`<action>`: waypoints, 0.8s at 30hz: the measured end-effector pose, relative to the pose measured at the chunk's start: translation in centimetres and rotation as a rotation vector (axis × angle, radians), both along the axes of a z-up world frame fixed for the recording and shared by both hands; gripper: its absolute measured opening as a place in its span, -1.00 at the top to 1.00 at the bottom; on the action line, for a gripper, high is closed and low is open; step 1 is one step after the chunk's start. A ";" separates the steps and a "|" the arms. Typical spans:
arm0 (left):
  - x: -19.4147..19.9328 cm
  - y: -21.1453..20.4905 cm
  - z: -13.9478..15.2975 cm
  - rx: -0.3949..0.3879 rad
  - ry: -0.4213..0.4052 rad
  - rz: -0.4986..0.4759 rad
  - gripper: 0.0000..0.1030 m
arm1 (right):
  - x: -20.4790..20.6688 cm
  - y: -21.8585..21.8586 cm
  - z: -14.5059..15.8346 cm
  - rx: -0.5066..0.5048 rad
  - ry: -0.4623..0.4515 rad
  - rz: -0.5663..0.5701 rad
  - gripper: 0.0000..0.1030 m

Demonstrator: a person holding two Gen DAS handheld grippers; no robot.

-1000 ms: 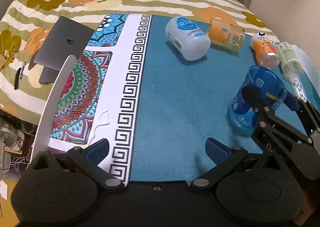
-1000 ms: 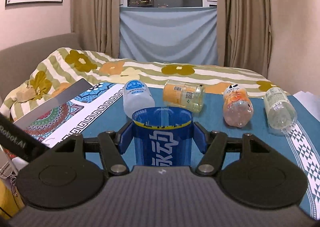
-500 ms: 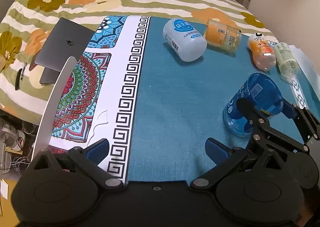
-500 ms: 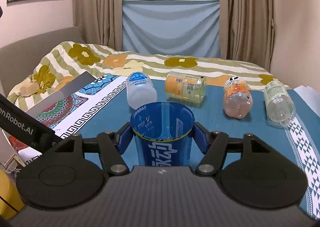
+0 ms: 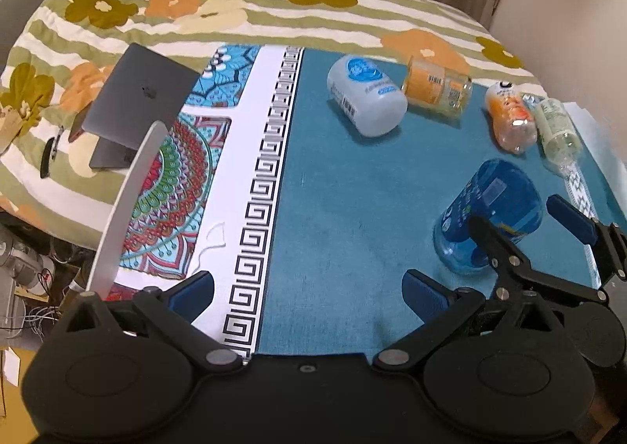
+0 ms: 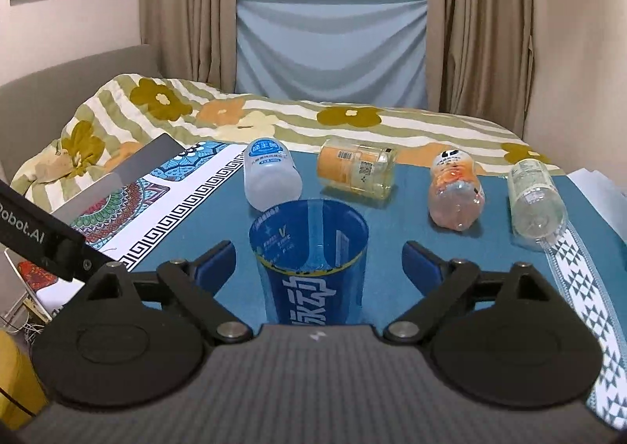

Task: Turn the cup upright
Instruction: 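Lift the blue cup with the right tool and rotate its rim upward, then lower the blue cup onto the cloth and open the right tool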

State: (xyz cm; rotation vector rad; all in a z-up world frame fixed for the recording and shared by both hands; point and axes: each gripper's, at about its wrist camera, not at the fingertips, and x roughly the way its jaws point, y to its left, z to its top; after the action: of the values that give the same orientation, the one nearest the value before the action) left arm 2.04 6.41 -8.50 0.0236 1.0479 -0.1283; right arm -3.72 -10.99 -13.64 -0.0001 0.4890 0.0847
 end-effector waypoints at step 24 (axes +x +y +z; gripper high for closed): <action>-1.8 -3.4 11.0 -0.026 -0.229 -0.034 -1.00 | -2.8 -7.0 16.3 0.010 0.289 -0.166 -1.00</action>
State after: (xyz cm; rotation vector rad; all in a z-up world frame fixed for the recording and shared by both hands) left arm 0.20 3.06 2.46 0.0319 0.8176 -0.1657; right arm -6.51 -17.96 2.66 0.0632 0.7756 -0.0765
